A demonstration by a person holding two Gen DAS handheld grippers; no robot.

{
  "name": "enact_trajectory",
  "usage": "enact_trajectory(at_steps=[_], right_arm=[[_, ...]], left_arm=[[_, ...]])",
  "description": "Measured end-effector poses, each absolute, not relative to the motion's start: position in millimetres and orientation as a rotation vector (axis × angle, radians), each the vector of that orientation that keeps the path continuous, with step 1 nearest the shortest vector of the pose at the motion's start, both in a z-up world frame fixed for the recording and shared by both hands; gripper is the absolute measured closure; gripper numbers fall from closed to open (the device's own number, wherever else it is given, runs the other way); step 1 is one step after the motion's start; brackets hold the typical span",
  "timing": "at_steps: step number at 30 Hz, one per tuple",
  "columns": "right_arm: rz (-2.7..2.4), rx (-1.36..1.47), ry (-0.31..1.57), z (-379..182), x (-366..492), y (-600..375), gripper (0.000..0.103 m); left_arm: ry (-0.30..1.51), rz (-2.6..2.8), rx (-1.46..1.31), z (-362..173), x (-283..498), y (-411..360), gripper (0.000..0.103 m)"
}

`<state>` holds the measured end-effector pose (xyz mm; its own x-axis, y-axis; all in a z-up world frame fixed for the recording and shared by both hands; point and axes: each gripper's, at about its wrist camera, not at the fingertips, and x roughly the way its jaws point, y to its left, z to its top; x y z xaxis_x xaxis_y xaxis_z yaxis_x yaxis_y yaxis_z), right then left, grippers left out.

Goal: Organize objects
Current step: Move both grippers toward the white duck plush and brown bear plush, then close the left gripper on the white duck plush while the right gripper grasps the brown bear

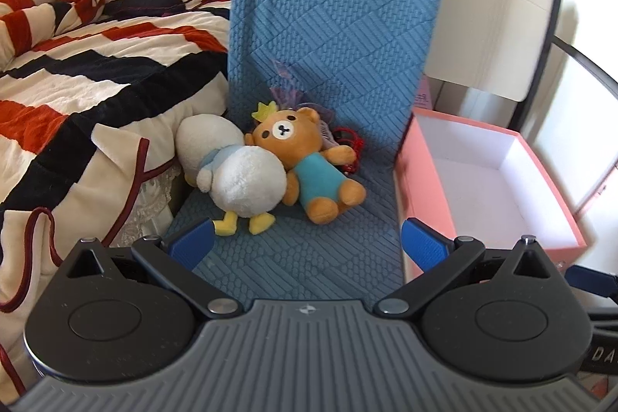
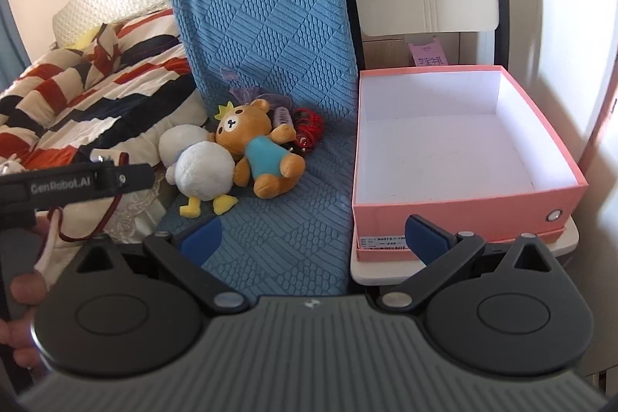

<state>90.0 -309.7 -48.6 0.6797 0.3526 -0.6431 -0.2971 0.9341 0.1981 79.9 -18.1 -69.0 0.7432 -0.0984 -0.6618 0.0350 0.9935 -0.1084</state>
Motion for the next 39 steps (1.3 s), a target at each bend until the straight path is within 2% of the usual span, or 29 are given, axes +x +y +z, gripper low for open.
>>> enact_trajectory(at_steps=[17,27,39], right_arm=[[0.456,0.064,0.698,-54.4,177.6,-269.7,0.000],[0.460,0.032,0.638,-50.1,231.0,-238.7,0.000],[0.515,-0.088,0.704,-108.9,265.0,-185.6,0.006]], left_arm=[[0.723,0.005,-0.117,-72.6,175.6,-16.0,0.000],[0.654,-0.015,-0.232,-64.2,236.2,-8.9,0.000],[0.808,0.063,-0.266,-139.7,297.0,55.0,0.000]])
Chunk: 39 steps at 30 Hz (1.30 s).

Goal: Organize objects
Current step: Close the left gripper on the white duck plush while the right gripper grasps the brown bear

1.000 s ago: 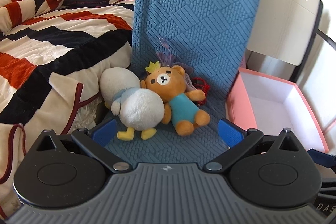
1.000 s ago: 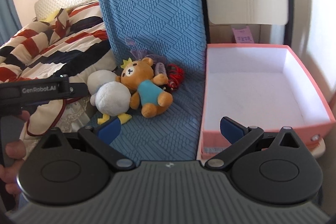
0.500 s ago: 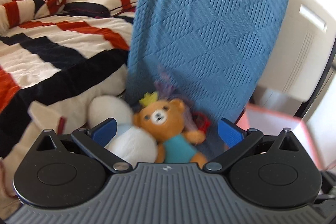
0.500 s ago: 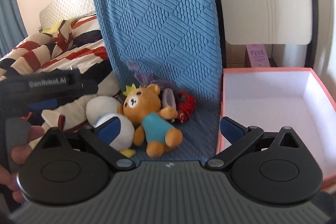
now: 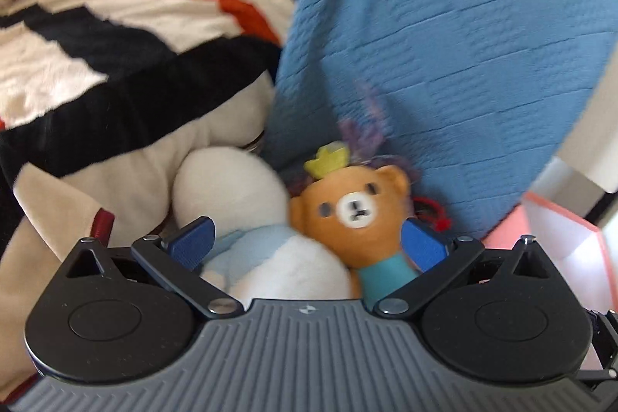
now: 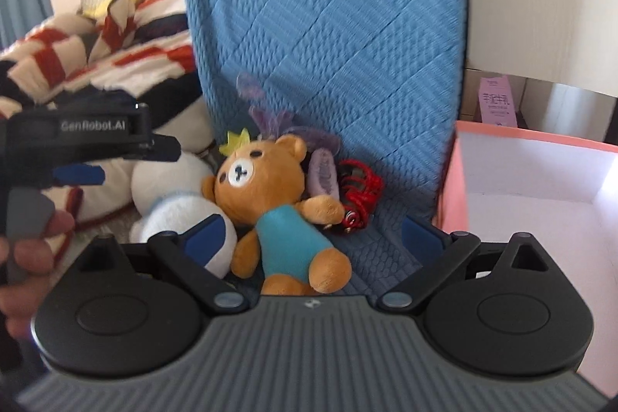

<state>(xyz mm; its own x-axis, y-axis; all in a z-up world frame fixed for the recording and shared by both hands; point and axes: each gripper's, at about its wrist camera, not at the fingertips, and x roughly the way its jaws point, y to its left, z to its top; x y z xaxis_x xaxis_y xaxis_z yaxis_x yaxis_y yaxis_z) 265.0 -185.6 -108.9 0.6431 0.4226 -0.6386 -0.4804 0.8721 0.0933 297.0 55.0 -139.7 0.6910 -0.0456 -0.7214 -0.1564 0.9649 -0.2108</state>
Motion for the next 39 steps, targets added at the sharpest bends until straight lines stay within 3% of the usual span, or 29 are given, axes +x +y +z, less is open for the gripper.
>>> enact_trajectory(at_steps=[3,14,37,39], right_arm=[[0.531,-0.144,0.713,-123.1,271.4,-170.2,0.011],[0.584,-0.320,0.684,-170.9,280.5,-138.4,0.011],[0.559,-0.569,0.665,-221.5,286.1,-112.4,0.011],[0.565,-0.571,0.667,-220.6,284.1,-111.7,0.020]], left_arm=[[0.864,0.097,-0.288,-157.5,309.5,71.4,0.000],[0.959,0.134,-0.505,-206.3,325.6,125.4,0.000],[1.146,0.025,-0.749,-263.4,354.9,123.4,0.000],[1.149,0.022,-0.749,-263.6,355.0,122.2,0.000]])
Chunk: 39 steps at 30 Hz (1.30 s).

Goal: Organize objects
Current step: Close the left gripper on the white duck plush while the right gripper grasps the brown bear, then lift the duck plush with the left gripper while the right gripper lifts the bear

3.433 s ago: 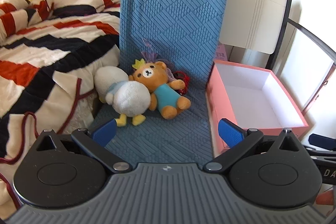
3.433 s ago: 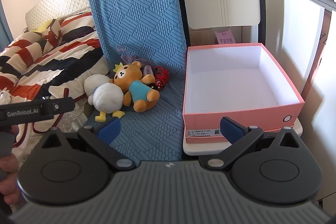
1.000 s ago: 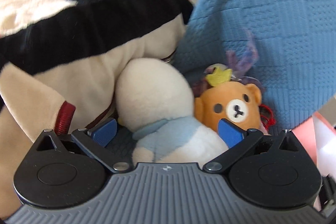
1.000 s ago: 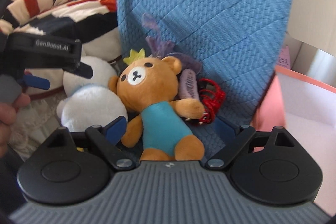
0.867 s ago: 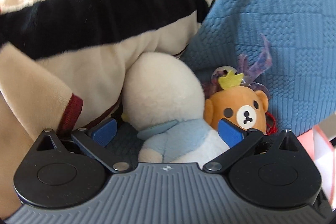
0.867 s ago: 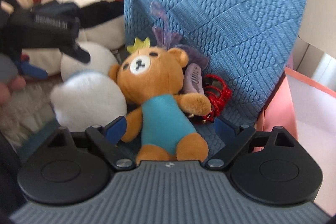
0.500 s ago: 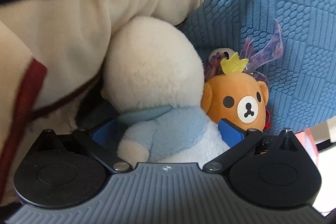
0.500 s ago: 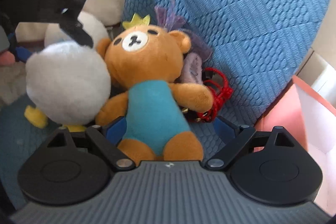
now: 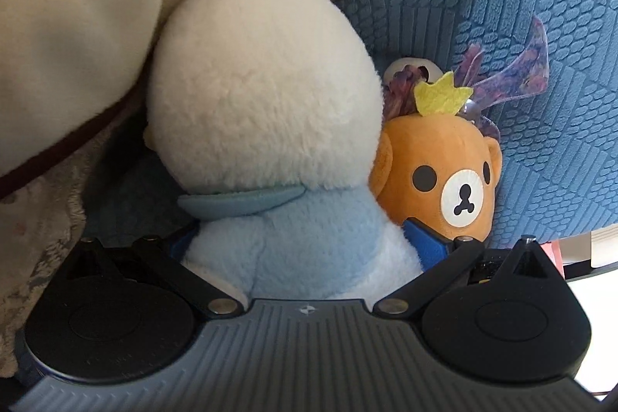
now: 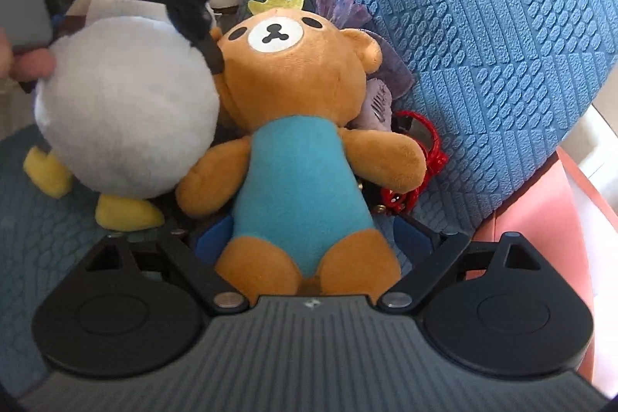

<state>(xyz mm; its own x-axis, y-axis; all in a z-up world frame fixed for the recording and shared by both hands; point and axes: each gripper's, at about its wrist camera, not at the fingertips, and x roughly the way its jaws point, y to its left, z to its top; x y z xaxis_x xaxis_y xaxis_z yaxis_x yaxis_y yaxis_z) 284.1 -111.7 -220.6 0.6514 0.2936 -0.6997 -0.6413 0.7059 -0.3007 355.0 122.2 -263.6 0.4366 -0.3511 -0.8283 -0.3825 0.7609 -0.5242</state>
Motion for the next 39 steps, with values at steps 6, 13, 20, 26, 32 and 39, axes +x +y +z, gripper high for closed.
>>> enact_trajectory(at_steps=[6,13,20,26,32,39], right_arm=[[0.544,-0.562,0.673,-212.1,273.6,-113.0,0.032],[0.518,-0.537,0.686,-196.6,253.7,-123.0,0.034],[0.462,-0.494,0.721,-181.0,232.0,-141.8,0.035],[0.421,-0.426,0.788,-171.3,207.4,-163.5,0.038],[0.429,-0.422,0.816,-172.4,197.8,-173.1,0.040],[0.469,-0.373,0.791,-162.5,197.0,-177.9,0.025]], left_arm=[[1.128,0.030,-0.677,-249.7,342.8,116.2,0.004],[1.088,-0.011,-0.570,-228.1,315.8,104.7,0.008],[1.065,-0.048,-0.455,-219.0,296.5,82.3,0.010],[1.067,-0.077,-0.332,-211.7,273.2,64.7,0.012],[1.113,-0.080,-0.334,-218.4,270.5,61.1,0.011],[1.122,-0.054,-0.471,-223.0,278.7,79.1,0.011]])
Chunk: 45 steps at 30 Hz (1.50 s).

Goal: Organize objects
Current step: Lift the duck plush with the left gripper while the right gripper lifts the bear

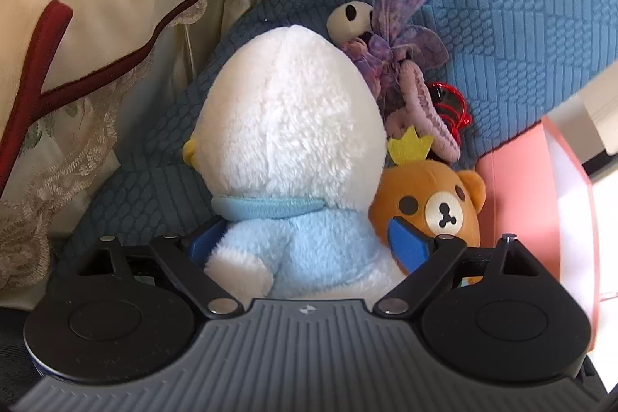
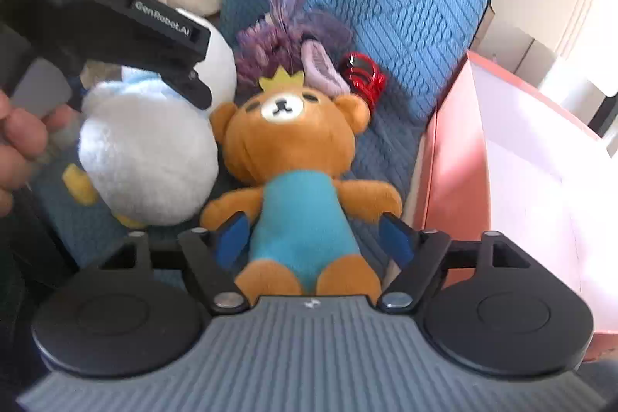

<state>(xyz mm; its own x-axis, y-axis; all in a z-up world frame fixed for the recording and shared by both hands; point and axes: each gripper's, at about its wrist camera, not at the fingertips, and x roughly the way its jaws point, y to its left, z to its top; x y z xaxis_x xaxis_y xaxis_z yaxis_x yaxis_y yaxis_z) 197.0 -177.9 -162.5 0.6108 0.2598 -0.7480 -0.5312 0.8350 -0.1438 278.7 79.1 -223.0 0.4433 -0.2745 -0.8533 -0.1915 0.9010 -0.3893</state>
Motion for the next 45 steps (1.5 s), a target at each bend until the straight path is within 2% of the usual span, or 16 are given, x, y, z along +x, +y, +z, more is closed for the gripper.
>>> enact_trajectory(at_steps=[8,23,27,29,40,45], right_arm=[[0.458,-0.432,0.848,-180.6,217.8,-160.3,0.025],[0.409,-0.243,1.104,-227.8,258.6,-163.2,0.026],[0.393,-0.223,1.084,-224.3,257.3,-164.7,0.037],[0.389,-0.215,1.068,-219.8,254.8,-167.6,0.039],[0.381,-0.221,1.010,-192.6,255.3,-173.9,0.039],[0.384,-0.194,1.018,-183.0,255.2,-182.0,0.039]], left_arm=[[1.157,-0.010,-0.504,-235.8,292.8,84.4,0.010],[1.184,-0.015,-0.496,-241.0,295.0,86.3,0.010],[1.191,-0.011,-0.494,-243.6,295.1,87.1,0.010],[1.195,-0.010,-0.498,-245.1,295.3,87.5,0.010],[1.208,-0.024,-0.528,-252.1,294.2,85.7,0.011],[1.175,-0.048,-0.508,-244.4,284.6,83.0,0.015]])
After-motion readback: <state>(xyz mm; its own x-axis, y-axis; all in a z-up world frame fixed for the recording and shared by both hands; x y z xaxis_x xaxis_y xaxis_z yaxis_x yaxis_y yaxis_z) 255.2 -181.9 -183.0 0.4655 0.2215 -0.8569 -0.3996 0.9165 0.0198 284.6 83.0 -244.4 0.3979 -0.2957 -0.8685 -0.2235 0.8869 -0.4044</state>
